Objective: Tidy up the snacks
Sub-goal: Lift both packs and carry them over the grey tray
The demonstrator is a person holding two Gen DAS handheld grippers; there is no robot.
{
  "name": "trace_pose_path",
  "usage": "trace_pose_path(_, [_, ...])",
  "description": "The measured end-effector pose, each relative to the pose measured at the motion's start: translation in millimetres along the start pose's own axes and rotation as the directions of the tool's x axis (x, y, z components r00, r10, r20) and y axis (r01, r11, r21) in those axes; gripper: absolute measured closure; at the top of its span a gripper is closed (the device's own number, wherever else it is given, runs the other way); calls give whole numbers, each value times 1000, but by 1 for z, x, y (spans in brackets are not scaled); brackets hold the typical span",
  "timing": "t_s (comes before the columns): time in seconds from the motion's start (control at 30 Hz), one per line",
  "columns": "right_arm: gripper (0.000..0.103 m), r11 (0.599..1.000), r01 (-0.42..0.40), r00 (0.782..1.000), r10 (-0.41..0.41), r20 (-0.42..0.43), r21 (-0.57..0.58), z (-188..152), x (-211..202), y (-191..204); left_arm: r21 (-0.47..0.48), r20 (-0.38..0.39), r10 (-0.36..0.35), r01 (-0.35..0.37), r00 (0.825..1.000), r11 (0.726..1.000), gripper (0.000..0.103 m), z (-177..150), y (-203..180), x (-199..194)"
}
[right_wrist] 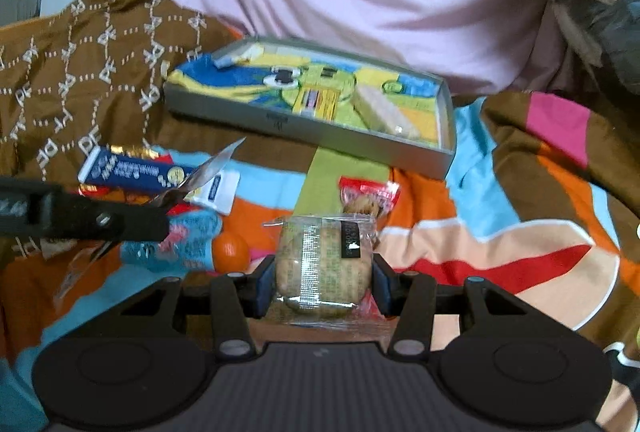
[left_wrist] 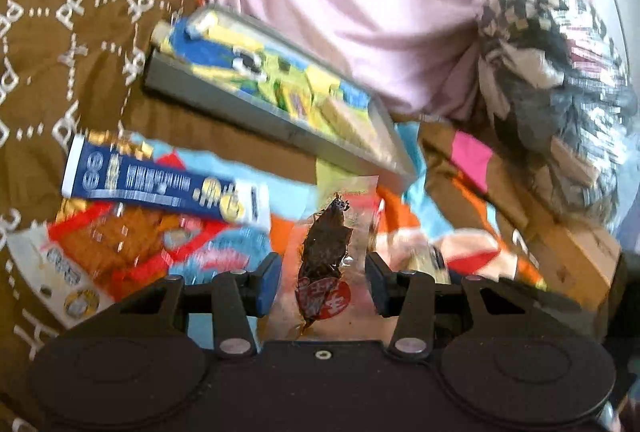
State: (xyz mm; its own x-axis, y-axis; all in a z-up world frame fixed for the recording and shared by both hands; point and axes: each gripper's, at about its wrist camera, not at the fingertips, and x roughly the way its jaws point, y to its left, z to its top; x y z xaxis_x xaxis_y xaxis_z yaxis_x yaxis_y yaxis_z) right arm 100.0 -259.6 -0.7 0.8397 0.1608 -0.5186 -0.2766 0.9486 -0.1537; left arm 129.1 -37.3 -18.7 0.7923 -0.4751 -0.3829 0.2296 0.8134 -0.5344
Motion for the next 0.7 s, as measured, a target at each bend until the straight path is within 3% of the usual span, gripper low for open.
trace_pose_path(0.3, [50, 999, -2, 989, 9, 145, -51, 33, -4, -9, -15, 149, 51, -49, 988, 999, 55, 41, -28, 8])
trace_pose_path(0.47, [50, 996, 19, 971, 3, 238, -90, 52, 28, -14, -54, 204, 109, -100, 973, 994, 55, 69, -29, 28])
trace_pose_path(0.7, [50, 997, 48, 961, -32, 274, -55, 73, 71, -23, -53, 266, 177, -169, 947, 984, 55, 115, -20, 61])
